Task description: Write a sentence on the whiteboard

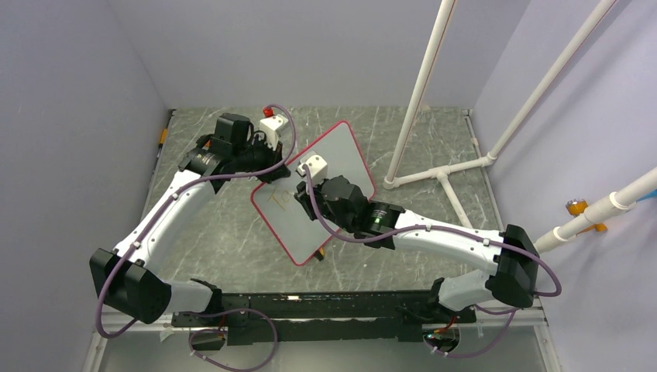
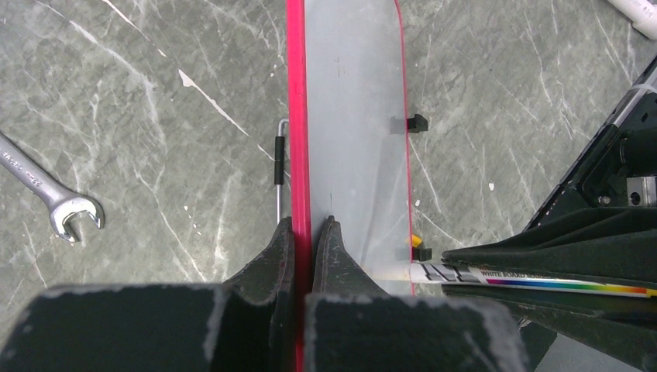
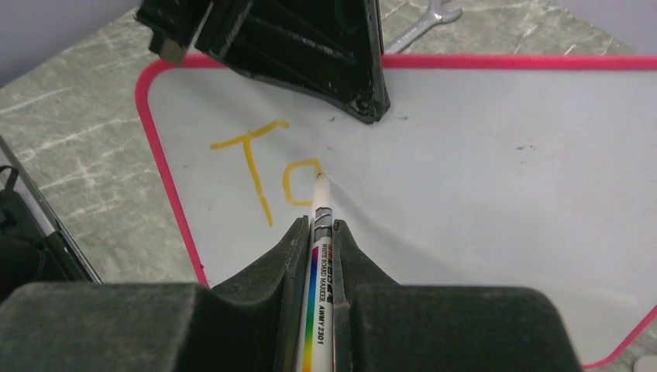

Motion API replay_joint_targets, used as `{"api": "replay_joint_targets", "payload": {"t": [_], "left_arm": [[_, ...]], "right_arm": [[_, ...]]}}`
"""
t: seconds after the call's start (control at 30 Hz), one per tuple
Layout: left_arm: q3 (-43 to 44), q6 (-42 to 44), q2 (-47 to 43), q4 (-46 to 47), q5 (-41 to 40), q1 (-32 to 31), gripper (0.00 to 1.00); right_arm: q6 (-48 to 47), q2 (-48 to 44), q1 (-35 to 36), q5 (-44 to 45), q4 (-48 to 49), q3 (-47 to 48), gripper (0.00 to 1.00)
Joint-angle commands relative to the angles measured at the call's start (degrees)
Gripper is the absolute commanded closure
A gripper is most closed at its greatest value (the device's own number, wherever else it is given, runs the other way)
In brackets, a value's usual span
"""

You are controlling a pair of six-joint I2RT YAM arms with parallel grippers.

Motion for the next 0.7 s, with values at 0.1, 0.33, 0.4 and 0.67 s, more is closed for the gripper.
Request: {"api": "replay_joint_targets", "payload": {"t": [0.1, 0.33, 0.4, 0.67], "left_arm": [[-1.14, 6.84, -0.02, -2.15, -7.78, -0.05, 1.0], [-1.14, 6.38, -0.07, -1.84, -8.55, 0.33, 1.0], [-1.1, 6.48, 0.05, -2.02, -8.52, 0.35, 1.0], [-1.13, 6.62, 0.06, -2.16, -7.99, 0.35, 1.0]], "right_arm": [[-0.67, 0.51, -0.29, 0.25, 2.53, 3.92, 1.0], [0.74, -4.97, -0.36, -1.1, 3.4, 1.24, 1.0], [0.45, -6.7, -0.27, -0.13, 3.94, 0.11, 1.0], [1.66, -7.87, -4.01, 0.06, 3.76, -2.41, 1.0]]}}
